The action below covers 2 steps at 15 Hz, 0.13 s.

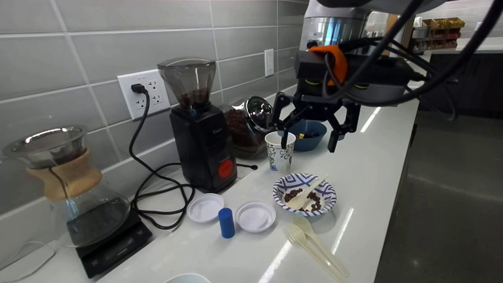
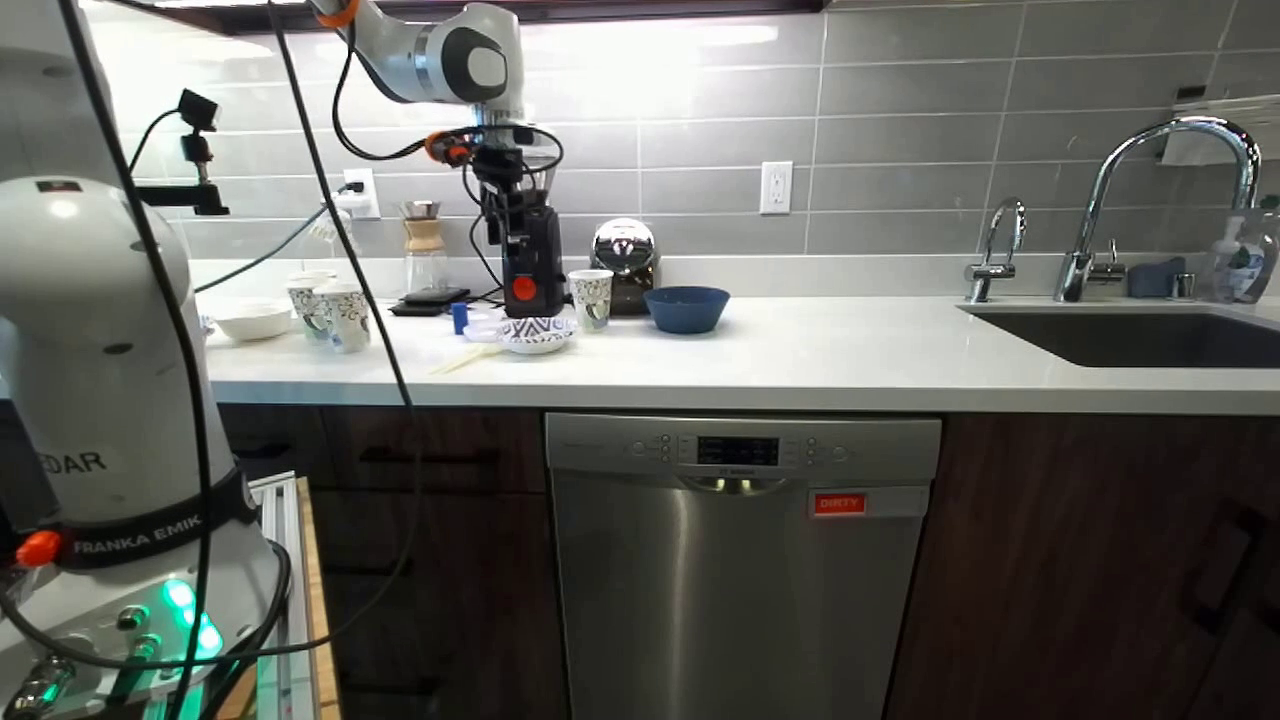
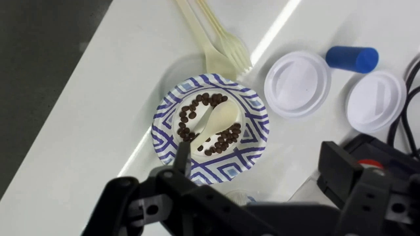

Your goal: Pick up the plastic spoon and scoop one bean from the bowl, pour the bean into the paper cup and put the plastic spoon back into the white bowl

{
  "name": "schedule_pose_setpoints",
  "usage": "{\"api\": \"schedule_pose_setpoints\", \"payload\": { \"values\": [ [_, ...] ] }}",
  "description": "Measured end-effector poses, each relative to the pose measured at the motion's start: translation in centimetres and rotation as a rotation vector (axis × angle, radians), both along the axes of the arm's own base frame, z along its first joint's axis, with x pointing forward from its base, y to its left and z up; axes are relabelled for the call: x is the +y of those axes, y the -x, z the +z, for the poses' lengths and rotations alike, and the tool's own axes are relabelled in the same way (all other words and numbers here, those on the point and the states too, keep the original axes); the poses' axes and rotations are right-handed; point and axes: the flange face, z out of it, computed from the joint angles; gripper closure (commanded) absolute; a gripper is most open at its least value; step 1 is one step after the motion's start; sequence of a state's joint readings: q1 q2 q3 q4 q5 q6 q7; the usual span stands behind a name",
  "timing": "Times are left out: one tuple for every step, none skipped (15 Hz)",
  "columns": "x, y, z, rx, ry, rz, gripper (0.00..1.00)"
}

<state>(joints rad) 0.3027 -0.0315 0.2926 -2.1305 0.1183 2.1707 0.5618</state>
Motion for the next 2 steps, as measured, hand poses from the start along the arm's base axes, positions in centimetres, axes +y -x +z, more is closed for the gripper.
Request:
{"api": "schedule_pose_setpoints", "payload": {
  "values": [
    [-0.21, 0.29, 0.01, -0.003, 0.005, 0.036, 0.0],
    [-0.37, 0.48, -0.03, -0.004, 0.007, 0.053, 0.0]
  ]
}}
